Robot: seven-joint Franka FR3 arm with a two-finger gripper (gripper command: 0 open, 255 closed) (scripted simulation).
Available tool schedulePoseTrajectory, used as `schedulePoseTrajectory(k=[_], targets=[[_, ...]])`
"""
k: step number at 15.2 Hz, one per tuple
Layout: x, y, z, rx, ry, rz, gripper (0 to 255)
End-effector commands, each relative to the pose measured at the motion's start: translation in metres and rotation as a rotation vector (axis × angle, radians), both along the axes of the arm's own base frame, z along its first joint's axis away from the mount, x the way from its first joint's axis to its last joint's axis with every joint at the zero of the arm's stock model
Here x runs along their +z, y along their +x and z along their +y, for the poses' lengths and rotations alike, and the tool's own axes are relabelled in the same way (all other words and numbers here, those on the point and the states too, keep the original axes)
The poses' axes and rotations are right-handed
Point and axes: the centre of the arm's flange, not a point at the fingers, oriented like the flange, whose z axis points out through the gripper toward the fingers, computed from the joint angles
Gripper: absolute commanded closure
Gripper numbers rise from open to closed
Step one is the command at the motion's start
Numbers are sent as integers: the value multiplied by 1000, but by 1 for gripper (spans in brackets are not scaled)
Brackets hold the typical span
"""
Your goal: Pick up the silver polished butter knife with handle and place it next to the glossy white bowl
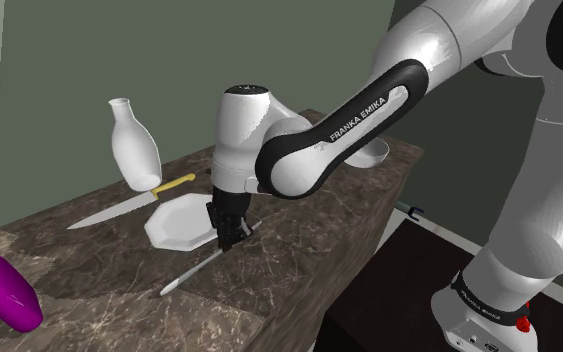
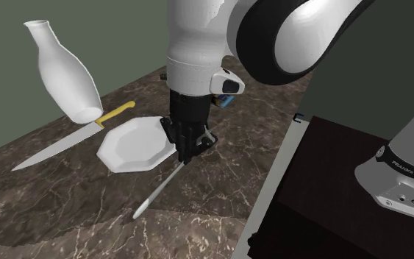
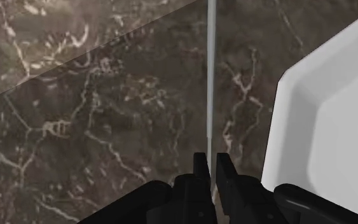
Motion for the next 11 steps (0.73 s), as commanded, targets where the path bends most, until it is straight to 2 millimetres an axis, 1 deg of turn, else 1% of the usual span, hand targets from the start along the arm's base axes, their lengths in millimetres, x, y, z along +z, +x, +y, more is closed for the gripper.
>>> schedulePoseTrajectory(k=[1,6,11], targets=[[0,0,0,0,0,0,255],[0,0,0,0,0,0,255],[26,0,0,0,0,0,255]])
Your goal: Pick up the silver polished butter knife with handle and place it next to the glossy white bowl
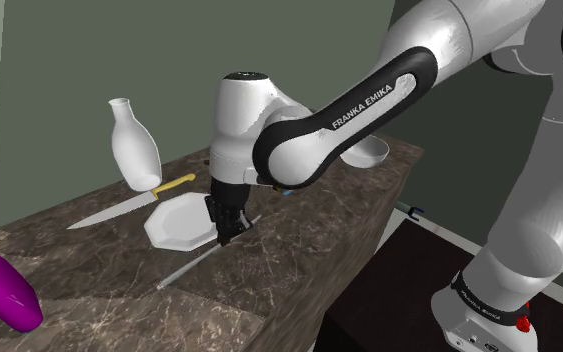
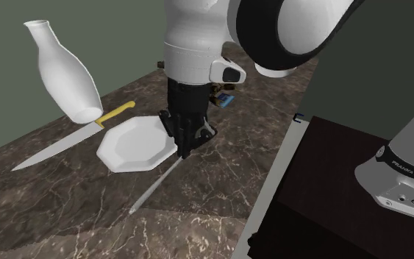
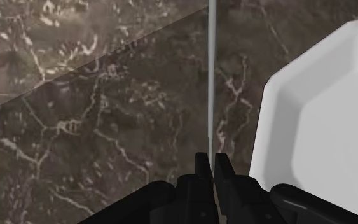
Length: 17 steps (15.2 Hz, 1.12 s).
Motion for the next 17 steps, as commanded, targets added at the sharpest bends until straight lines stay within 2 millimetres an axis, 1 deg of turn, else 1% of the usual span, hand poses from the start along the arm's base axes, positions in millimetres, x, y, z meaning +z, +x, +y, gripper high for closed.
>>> schedulePoseTrajectory(k=[1,17], targets=[[11,-1,-1,0,0,0,255],[96,-1,-1,0,0,0,255]])
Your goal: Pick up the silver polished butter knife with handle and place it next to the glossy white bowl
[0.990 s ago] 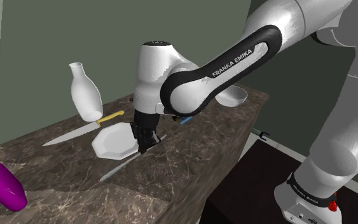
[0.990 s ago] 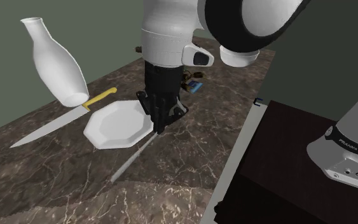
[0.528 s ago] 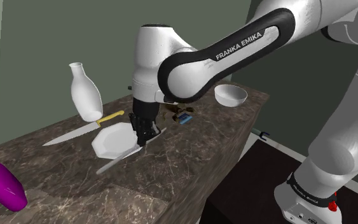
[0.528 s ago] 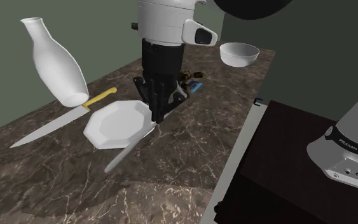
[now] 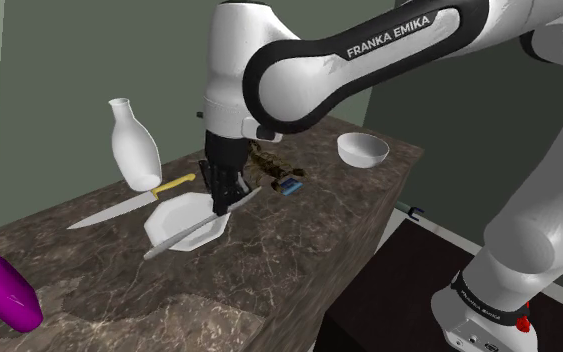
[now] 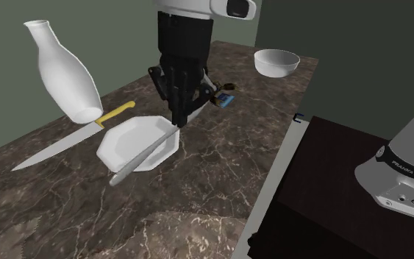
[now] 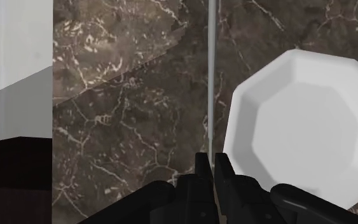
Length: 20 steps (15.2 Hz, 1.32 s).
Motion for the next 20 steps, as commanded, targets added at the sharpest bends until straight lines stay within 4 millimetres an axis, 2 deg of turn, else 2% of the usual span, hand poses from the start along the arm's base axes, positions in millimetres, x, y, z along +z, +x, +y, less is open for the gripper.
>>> schedulePoseTrajectory(k=[1,7,20], targets=[[11,-1,0,0,0,1,255],[42,-1,0,0,0,1,255],[42,-13,-171,0,0,1,255]])
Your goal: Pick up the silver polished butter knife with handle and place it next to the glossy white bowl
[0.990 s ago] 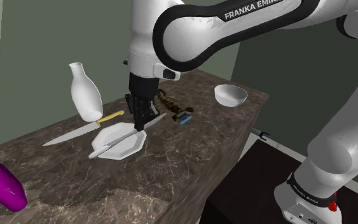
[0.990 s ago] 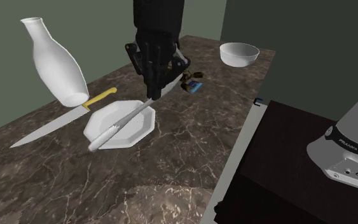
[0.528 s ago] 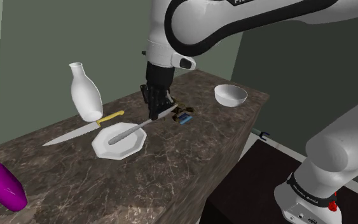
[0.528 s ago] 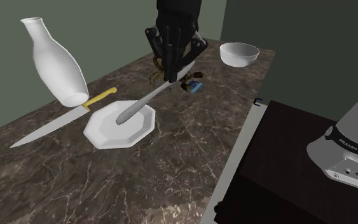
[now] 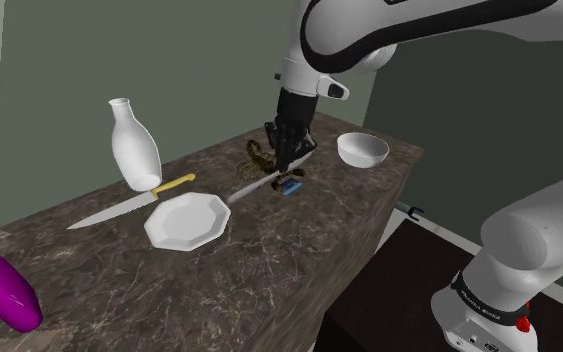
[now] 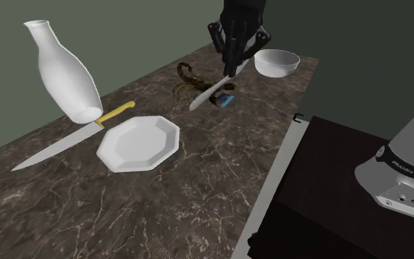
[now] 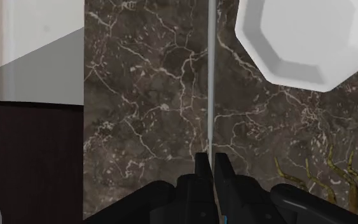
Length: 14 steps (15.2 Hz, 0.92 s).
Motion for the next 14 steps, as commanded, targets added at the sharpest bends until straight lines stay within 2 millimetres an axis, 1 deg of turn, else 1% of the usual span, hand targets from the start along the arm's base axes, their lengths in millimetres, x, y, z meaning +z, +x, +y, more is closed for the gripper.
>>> schedulePoseTrajectory(k=[1,14], targets=[[1,0,-26,2,1,0,255],[1,-11,-197,2,1,0,255]])
